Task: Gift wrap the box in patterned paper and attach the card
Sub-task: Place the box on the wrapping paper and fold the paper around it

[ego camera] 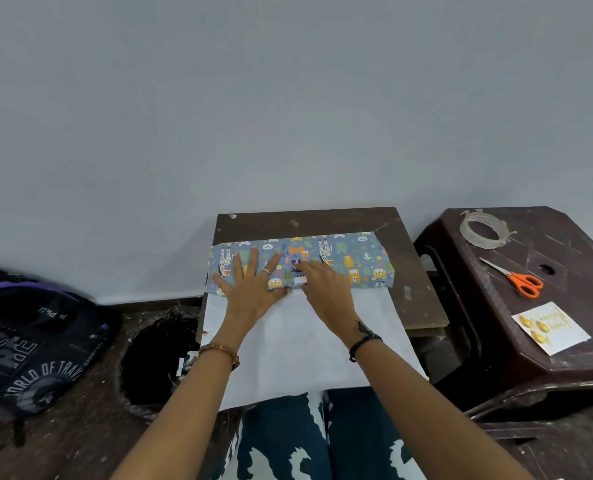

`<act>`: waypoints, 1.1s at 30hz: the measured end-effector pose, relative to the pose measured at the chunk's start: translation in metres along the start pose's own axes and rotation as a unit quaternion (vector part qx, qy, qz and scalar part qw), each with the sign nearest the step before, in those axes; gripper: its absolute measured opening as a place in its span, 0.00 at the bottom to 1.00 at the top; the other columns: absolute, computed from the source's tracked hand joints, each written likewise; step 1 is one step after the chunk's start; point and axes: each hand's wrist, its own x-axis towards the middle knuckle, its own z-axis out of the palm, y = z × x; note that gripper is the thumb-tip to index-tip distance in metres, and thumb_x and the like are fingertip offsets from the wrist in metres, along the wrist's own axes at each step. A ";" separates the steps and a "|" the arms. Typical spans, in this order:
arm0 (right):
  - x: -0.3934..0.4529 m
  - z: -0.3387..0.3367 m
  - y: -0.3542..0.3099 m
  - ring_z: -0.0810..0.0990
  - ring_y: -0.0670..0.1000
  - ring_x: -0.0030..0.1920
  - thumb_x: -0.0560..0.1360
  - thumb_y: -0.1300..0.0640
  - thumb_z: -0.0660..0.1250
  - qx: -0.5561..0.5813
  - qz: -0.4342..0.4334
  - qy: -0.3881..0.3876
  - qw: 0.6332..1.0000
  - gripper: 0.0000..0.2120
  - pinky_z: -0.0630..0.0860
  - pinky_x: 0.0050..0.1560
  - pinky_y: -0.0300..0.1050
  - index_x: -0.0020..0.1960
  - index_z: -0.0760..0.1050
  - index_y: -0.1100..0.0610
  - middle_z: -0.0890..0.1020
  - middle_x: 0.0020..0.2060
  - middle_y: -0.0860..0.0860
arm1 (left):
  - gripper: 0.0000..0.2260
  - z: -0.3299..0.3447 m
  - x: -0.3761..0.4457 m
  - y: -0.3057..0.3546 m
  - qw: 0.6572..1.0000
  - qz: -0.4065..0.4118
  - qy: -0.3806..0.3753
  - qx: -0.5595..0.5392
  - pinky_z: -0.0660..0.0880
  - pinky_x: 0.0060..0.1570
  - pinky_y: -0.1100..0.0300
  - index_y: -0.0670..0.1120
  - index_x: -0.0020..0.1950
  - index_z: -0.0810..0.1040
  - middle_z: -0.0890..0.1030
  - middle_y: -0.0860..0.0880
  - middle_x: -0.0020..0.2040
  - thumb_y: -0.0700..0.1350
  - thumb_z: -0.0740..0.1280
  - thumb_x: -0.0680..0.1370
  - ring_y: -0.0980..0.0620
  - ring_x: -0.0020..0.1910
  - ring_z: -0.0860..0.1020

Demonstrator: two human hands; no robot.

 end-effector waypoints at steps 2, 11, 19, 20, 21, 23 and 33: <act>-0.004 0.002 0.004 0.83 0.45 0.41 0.55 0.65 0.81 0.023 0.006 0.001 1.000 0.23 0.67 0.26 0.29 0.48 0.82 0.53 0.84 0.41 0.45 | 0.36 -0.001 0.000 -0.001 1.000 0.005 -0.005 0.001 0.47 0.64 0.28 0.64 0.72 0.38 0.41 0.53 0.77 0.69 0.55 0.72 0.43 0.76 0.41; -0.032 0.011 0.032 0.56 0.46 0.75 0.80 0.39 0.43 0.089 0.071 -0.064 0.991 0.25 0.34 0.70 0.59 0.71 0.64 0.44 0.63 0.73 0.45 | 0.35 -0.004 0.000 -0.001 1.000 0.013 -0.021 -0.014 0.45 0.64 0.28 0.63 0.74 0.41 0.40 0.53 0.77 0.68 0.56 0.73 0.42 0.75 0.40; -0.026 -0.009 0.045 0.57 0.46 0.74 0.81 0.51 0.57 0.110 0.133 -0.073 0.982 0.17 0.39 0.71 0.62 0.70 0.67 0.46 0.65 0.72 0.46 | 0.33 -0.004 -0.002 -0.002 0.998 0.024 0.009 0.048 0.51 0.61 0.25 0.61 0.73 0.39 0.44 0.51 0.78 0.65 0.55 0.76 0.41 0.76 0.46; -0.024 -0.011 0.043 0.57 0.47 0.74 0.81 0.53 0.57 0.099 0.129 -0.077 0.984 0.18 0.39 0.71 0.62 0.70 0.67 0.47 0.65 0.72 0.47 | 0.33 -0.003 -0.003 -0.002 0.998 0.027 0.018 0.055 0.52 0.61 0.25 0.61 0.73 0.40 0.46 0.50 0.78 0.64 0.55 0.76 0.41 0.75 0.48; -0.023 -0.013 0.042 0.57 0.48 0.74 0.81 0.54 0.56 0.089 0.125 -0.081 0.985 0.18 0.40 0.71 0.62 0.70 0.66 0.48 0.65 0.72 0.47 | 0.32 -0.003 -0.004 -0.001 0.997 0.028 0.026 0.061 0.53 0.60 0.25 0.61 0.74 0.42 0.47 0.49 0.78 0.64 0.56 0.76 0.40 0.75 0.49; -0.020 -0.015 0.040 0.57 0.49 0.74 0.81 0.55 0.56 0.087 0.118 -0.083 0.986 0.17 0.42 0.72 0.62 0.70 0.67 0.49 0.65 0.72 0.49 | 0.31 -0.004 -0.007 -0.003 0.996 0.031 0.038 0.071 0.55 0.59 0.25 0.60 0.75 0.45 0.49 0.48 0.78 0.62 0.57 0.76 0.39 0.75 0.51; 0.002 -0.013 0.065 0.62 0.57 0.70 0.71 0.48 0.71 0.213 0.312 0.006 0.926 0.28 0.57 0.70 0.55 0.66 0.69 0.58 0.69 0.66 0.57 | 0.30 -0.006 -0.009 -0.007 0.996 0.030 0.037 0.069 0.54 0.61 0.27 0.58 0.75 0.54 0.55 0.45 0.76 0.55 0.63 0.77 0.38 0.74 0.54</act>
